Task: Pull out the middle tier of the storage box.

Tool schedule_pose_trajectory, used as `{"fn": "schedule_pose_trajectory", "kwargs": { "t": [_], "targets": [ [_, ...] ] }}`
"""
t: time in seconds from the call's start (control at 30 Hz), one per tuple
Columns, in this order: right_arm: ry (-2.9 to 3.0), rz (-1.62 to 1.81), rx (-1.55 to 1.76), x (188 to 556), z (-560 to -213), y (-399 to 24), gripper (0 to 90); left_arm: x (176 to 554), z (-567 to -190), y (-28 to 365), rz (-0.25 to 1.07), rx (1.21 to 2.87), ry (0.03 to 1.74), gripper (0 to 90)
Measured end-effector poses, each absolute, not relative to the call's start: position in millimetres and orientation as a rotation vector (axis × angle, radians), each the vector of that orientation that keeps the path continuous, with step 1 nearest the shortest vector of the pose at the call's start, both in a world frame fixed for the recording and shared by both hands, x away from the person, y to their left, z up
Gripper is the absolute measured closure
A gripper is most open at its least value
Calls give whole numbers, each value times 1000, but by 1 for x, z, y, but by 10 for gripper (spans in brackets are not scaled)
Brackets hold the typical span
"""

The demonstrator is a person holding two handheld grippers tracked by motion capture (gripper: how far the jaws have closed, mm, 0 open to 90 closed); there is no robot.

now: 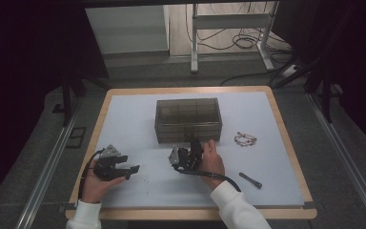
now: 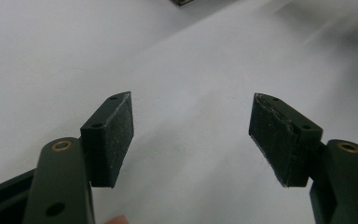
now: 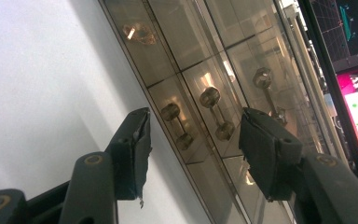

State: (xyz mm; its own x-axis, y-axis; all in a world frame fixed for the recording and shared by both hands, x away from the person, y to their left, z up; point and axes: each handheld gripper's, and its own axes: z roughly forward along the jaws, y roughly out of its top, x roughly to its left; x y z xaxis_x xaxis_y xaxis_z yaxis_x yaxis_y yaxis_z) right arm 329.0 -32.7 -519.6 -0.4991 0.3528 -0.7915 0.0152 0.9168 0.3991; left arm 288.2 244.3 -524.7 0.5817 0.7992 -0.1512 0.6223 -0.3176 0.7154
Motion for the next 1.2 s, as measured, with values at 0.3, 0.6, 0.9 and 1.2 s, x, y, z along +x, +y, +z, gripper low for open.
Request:
{"fn": "schedule_pose_trajectory", "kwargs": {
  "t": [0.3, 0.6, 0.9, 1.2],
  "targets": [
    [2042, 411, 242, 330, -522, -31, 463, 288, -525, 244, 294, 2052, 1129, 310],
    [2038, 408, 228, 332, -523, -27, 473, 288, -525, 245, 295, 2051, 1129, 309],
    [2027, 390, 217, 334, -525, -25, 497, 288, -525, 245, 296, 2049, 1130, 309],
    [2015, 365, 205, 339, -528, -23, 537, 289, -526, 246, 292, 2048, 1132, 309]
  ]
}}
